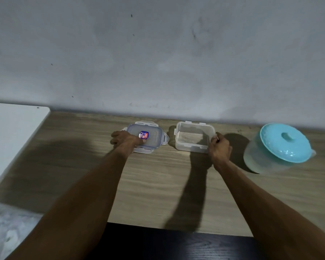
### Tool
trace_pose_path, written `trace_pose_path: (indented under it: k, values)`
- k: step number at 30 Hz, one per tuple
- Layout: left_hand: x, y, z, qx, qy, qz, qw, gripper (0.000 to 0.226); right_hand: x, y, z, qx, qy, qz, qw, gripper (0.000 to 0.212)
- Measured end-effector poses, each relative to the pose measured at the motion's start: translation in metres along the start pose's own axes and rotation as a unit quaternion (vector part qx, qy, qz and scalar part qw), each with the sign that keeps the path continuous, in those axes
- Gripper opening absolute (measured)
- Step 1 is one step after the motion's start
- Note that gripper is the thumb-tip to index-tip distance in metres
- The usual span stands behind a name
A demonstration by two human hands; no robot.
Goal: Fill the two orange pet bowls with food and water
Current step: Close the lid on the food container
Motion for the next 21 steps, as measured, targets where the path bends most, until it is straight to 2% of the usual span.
trace_pose_path:
  k: [2,6,10,13,17,21]
  values:
    - [0.018,-0.041,-0.010,0.030,0.033,-0.009,0.999,0.138,0.000,0.000,0.000,0.001,-0.004,-0.005,1.000,0.033]
    - [0.006,0.005,0.018,0.110,0.153,-0.033,0.981,0.060,0.002,0.002,0.002,0.000,-0.003,0.003,1.000,0.031]
    - [-0.009,0.013,0.029,0.094,0.322,0.013,0.942,0.015,0.008,0.007,0.007,0.014,-0.017,-0.018,1.000,0.033]
    - [-0.018,0.025,0.036,0.124,0.380,0.015,0.916,0.008,0.010,0.011,0.010,0.022,-0.031,-0.024,0.999,0.033]
    - [-0.032,0.049,0.028,0.187,0.404,-0.035,0.895,0.017,0.007,0.010,0.008,0.028,-0.041,-0.027,0.998,0.032]
    - [-0.050,0.085,-0.006,0.217,0.393,-0.050,0.892,0.018,0.005,0.009,0.010,0.037,-0.071,-0.043,0.996,0.036]
Point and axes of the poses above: each hand's wrist, its own y-axis away from the middle knuckle, its own z-axis out of the back of the hand, x = y × z, the point moved 1 cm from there along -y, towards the middle knuckle, and after that the axes turned 1 degree about z, right-handed, at the moved point
